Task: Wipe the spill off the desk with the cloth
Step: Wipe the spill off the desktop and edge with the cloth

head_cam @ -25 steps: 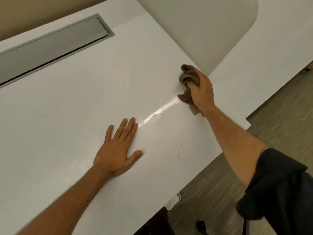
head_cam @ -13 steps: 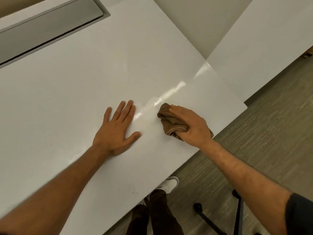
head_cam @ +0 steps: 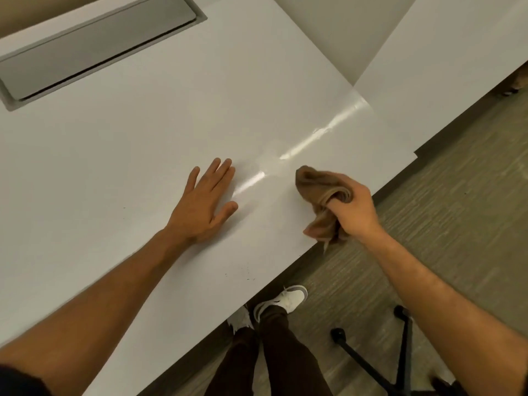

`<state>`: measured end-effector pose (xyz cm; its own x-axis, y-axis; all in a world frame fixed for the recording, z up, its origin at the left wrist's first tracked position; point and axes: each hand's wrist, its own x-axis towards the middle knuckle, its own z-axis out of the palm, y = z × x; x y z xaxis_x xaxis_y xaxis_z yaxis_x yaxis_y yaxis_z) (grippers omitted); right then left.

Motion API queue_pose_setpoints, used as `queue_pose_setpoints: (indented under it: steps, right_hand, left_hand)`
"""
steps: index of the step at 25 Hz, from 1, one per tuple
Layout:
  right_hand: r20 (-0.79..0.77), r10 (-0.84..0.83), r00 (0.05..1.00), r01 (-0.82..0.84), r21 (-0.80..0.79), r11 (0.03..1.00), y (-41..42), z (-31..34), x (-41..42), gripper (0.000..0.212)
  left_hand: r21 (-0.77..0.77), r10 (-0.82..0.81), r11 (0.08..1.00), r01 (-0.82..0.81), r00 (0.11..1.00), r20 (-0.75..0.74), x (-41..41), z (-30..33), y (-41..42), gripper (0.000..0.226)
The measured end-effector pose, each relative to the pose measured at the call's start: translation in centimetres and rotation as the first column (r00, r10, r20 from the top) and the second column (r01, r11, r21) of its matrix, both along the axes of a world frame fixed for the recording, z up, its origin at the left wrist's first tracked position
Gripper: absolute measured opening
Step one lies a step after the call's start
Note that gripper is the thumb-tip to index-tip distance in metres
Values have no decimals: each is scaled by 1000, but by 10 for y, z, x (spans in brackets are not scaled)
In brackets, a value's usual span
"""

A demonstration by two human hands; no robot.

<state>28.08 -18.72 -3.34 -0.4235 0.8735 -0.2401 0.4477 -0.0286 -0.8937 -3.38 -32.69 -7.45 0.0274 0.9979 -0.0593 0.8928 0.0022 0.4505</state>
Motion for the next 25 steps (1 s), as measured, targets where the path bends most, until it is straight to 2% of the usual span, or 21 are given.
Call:
queue_pose_setpoints:
  steps: [1, 3, 5, 6, 7, 9, 11, 12, 14, 16, 17, 19, 20, 23, 25]
  right_hand:
    - [8, -143, 990, 143, 15, 990, 11, 0, -8, 43]
    - [116, -260, 959, 250, 95, 964, 22, -8, -36, 43]
    - [345, -245, 906, 168, 236, 957, 17, -24, -69, 60]
    - [400, -213, 891, 103, 280, 954, 9, -29, -82, 66]
    - [393, -154, 906, 30, 304, 952, 1, -33, -92, 69]
    - [270, 61, 961, -157, 350, 923, -15, -35, -105, 66]
    - [169, 343, 924, -382, 346, 857, -32, -31, -117, 61]
    - [158, 498, 853, -521, 330, 787, -42, -28, -122, 59]
    - [211, 756, 620, -782, 240, 575, -64, -26, -126, 52]
    - [274, 871, 407, -913, 90, 398, -77, -27, -117, 57]
    - [290, 888, 356, -932, 45, 359, -78, -28, -106, 59]
    - [309, 890, 336, -935, -5, 355, -72, -27, -81, 59]
    - [320, 878, 357, -922, -32, 387, -65, -25, -65, 58]
    - [407, 792, 456, -833, -117, 540, -31, -14, -12, 56]
    - [424, 703, 571, -729, -133, 672, -10, -3, 19, 55]
  left_hand:
    - [-7, 33, 999, -33, 999, -14, -8, -2, -15, 75]
    - [-51, 111, 992, -114, 992, -57, -23, -5, -43, 77]
    - [-111, 167, 978, -175, 983, -78, -27, -11, -61, 79]
    - [-122, 177, 975, -185, 981, -79, -26, -15, -65, 79]
    - [-118, 178, 976, -185, 982, -71, -25, -19, -68, 78]
    - [-97, 168, 981, -170, 985, -29, -25, -20, -67, 75]
    - [-76, 168, 983, -166, 985, 27, -27, -19, -68, 73]
    - [-63, 181, 982, -178, 982, 61, -28, -19, -70, 71]
    - [-46, 232, 973, -228, 964, 126, -27, -18, -71, 69]
    - [-59, 252, 967, -247, 958, 134, -25, -15, -71, 71]
    - [-69, 236, 971, -230, 965, 115, -24, -15, -71, 72]
    - [-84, 195, 978, -189, 977, 81, -20, -13, -69, 75]
    - [-87, 177, 982, -170, 981, 75, -18, -10, -67, 77]
    - [-70, 71, 995, -68, 997, 41, -7, -3, -57, 80]
    - [-53, 38, 998, -36, 999, 35, 2, 0, -47, 79]
